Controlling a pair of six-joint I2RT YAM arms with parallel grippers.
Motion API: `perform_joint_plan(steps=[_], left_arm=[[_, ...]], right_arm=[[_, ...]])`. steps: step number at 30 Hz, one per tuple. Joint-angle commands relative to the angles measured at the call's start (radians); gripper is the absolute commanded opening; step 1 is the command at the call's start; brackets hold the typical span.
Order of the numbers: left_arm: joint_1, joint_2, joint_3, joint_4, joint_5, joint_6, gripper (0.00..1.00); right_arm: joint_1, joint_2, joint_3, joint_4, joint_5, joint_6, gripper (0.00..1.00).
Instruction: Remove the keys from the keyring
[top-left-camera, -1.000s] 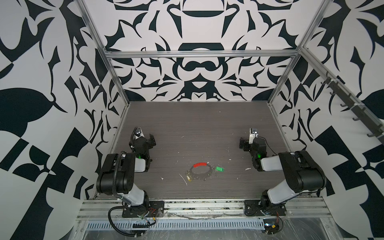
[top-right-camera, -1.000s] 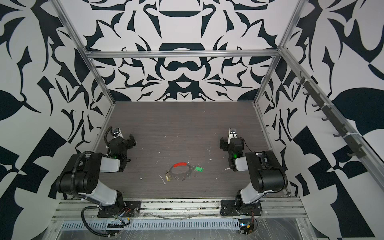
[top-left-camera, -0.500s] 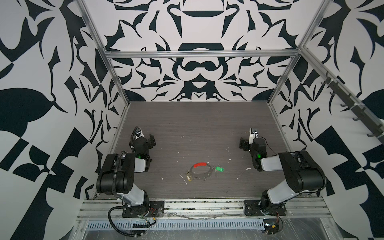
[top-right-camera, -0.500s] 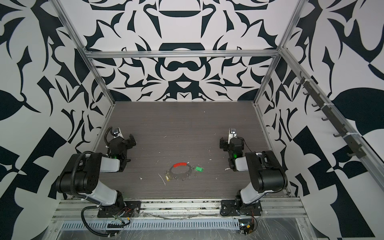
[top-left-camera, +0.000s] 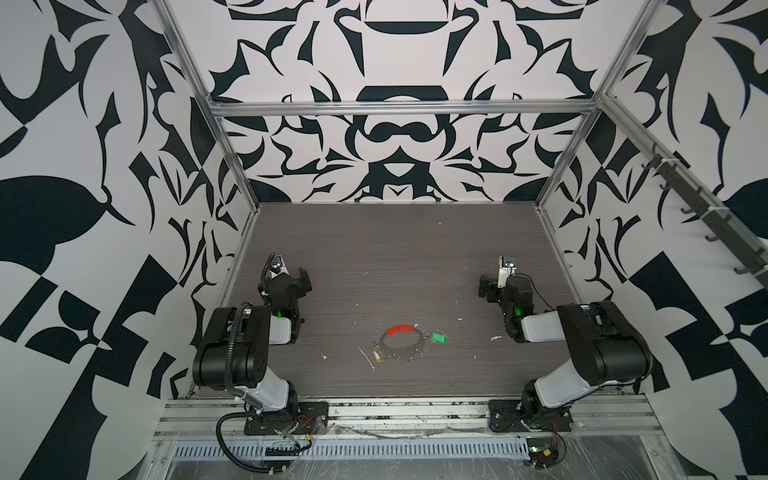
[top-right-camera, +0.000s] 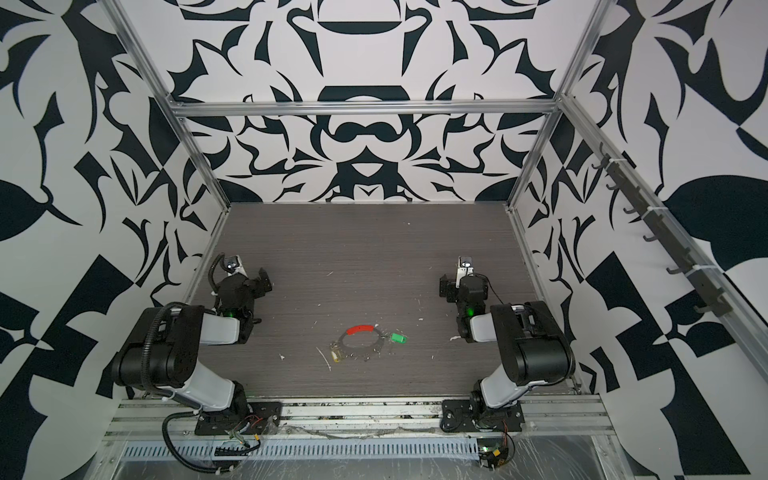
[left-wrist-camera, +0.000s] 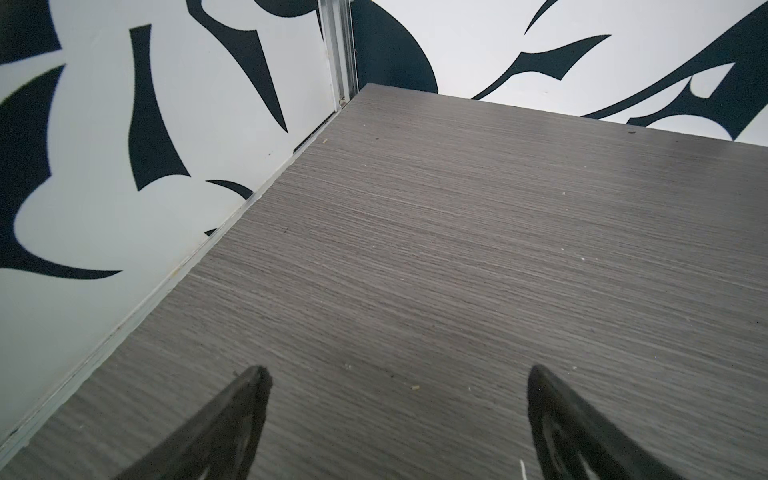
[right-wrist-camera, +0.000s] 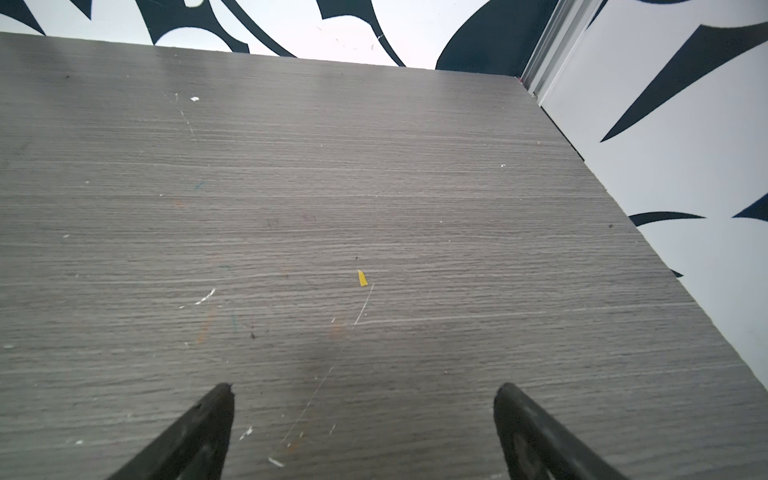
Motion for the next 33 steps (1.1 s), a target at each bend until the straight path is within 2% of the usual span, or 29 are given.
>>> perform_joint_plan(steps=[1, 10, 13, 16, 19, 21, 24, 26, 28, 29, 30, 31, 33], left_arm=[[0.004, -0.005, 0.012, 0.021, 0.003, -0.007, 1.00], [0.005, -0.009, 0.006, 0.032, -0.003, -0.009, 0.99], [-0.014, -0.075, 0.003, -0.012, -0.021, -0.002, 0.99], [-0.064, -0.172, 0.038, -0.158, -0.097, 0.026, 0.99], [-0.098, -0.236, 0.078, -0.258, -0.138, 0.048, 0.99], [-0.108, -0.277, 0.100, -0.324, -0.157, 0.014, 0.99], [-0.108, -0.330, 0.135, -0.384, -0.223, -0.155, 0.99], [-0.107, -0.355, 0.153, -0.443, -0.284, -0.333, 0.99], [-0.107, -0.399, 0.185, -0.638, -0.347, -0.613, 0.99], [-0.106, -0.424, 0.208, -0.787, -0.381, -0.796, 0.99], [-0.096, -0.453, 0.224, -0.938, -0.382, -0.992, 0.99], [-0.073, -0.472, 0.206, -0.919, -0.305, -1.016, 0.99], [-0.042, -0.493, 0.147, -0.786, -0.167, -0.983, 1.00]], right_arm=[[0.005, -0.019, 0.015, 0.027, -0.004, -0.003, 1.00], [0.006, -0.029, 0.009, 0.038, 0.013, 0.009, 1.00], [0.035, -0.114, 0.042, -0.093, 0.107, 0.003, 1.00], [0.084, -0.199, 0.114, -0.280, 0.189, -0.009, 1.00], [0.155, -0.258, 0.161, -0.366, 0.304, 0.012, 1.00], [0.193, -0.297, 0.182, -0.398, 0.339, 0.030, 1.00], [0.214, -0.349, 0.211, -0.426, 0.350, 0.124, 1.00], [0.212, -0.375, 0.221, -0.449, 0.331, 0.281, 1.00], [0.206, -0.408, 0.253, -0.666, 0.399, 0.620, 1.00], [0.192, -0.413, 0.262, -0.721, 0.364, 0.697, 1.00], [0.154, -0.405, 0.245, -0.678, 0.216, 0.690, 0.99], [0.142, -0.390, 0.221, -0.613, 0.124, 0.686, 1.00], [0.141, -0.374, 0.198, -0.565, 0.049, 0.690, 1.00]])
